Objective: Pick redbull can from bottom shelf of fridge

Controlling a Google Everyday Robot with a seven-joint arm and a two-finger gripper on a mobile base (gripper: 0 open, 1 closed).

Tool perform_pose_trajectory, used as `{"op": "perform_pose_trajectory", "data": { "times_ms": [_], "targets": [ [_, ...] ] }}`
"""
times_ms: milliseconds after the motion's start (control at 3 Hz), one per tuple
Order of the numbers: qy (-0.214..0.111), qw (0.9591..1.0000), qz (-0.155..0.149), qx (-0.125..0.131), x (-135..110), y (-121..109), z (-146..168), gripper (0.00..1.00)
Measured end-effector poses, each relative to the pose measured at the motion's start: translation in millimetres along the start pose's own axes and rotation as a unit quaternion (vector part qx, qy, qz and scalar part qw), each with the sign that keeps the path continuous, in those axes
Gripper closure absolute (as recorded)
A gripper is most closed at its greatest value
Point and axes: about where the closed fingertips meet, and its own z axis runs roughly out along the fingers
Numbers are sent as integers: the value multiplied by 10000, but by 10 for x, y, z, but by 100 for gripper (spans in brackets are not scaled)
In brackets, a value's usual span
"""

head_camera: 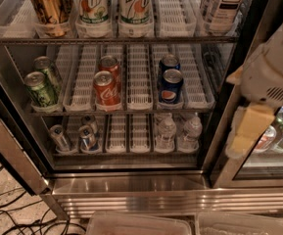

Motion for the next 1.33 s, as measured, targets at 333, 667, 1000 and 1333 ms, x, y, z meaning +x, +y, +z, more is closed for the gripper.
{"op": "perform_pose_trajectory", "data": {
  "times_ms": [333,667,1000,1333],
  "targets": [
    [-260,9996,-88,-64,-97,259,444,0],
    [-671,9976,-93,-133,-222,652,913,0],
    [-1290,9912,195,-211,-364,1094,1621,0],
    [-1292,9912,192,-201,-366,1086,1615,0]
  ]
}}
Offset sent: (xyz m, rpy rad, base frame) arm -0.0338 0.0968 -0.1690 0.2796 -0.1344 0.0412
